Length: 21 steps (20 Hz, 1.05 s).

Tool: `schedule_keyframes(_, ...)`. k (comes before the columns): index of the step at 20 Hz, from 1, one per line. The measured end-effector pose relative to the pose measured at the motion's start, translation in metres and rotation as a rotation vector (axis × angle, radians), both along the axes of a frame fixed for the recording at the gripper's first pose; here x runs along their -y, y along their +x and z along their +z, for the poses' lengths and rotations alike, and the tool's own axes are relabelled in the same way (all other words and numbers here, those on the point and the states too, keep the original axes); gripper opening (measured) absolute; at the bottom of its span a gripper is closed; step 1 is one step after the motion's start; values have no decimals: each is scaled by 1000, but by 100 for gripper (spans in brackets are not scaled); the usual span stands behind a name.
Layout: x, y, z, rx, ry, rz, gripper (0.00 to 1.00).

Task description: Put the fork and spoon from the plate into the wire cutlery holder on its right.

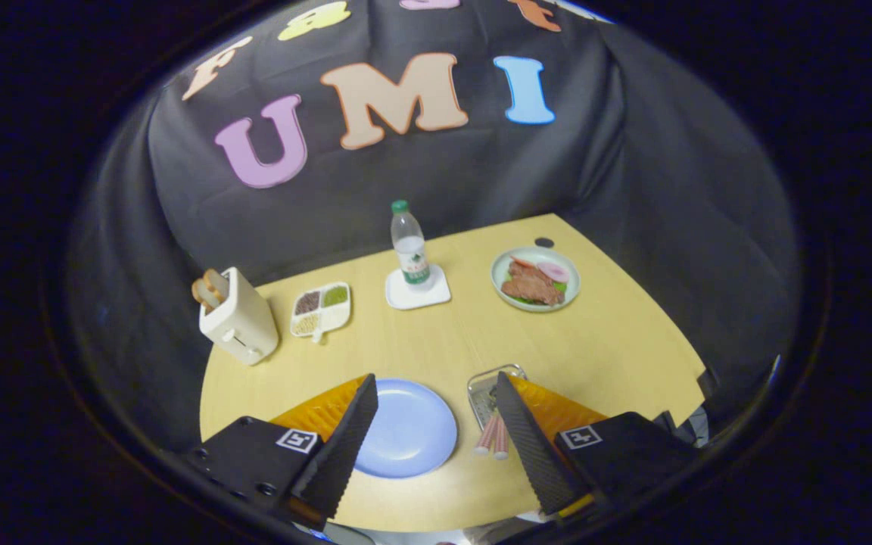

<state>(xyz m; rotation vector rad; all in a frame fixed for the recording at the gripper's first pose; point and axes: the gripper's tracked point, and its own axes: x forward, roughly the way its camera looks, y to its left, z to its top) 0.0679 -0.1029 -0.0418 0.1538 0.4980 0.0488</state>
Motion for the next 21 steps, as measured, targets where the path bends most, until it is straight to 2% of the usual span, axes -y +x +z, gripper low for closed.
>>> schedule_keyframes(7, -20, -7, 43, 286, 0, 9, 99)
schedule_keyframes(12, -47, -29, 69, 463, -51, 63, 99)
schedule_keyframes(15, -67, -45, 73, 518, -40, 73, 99)
schedule_keyframes(21, -82, -67, 83, 570, -7, 39, 98)
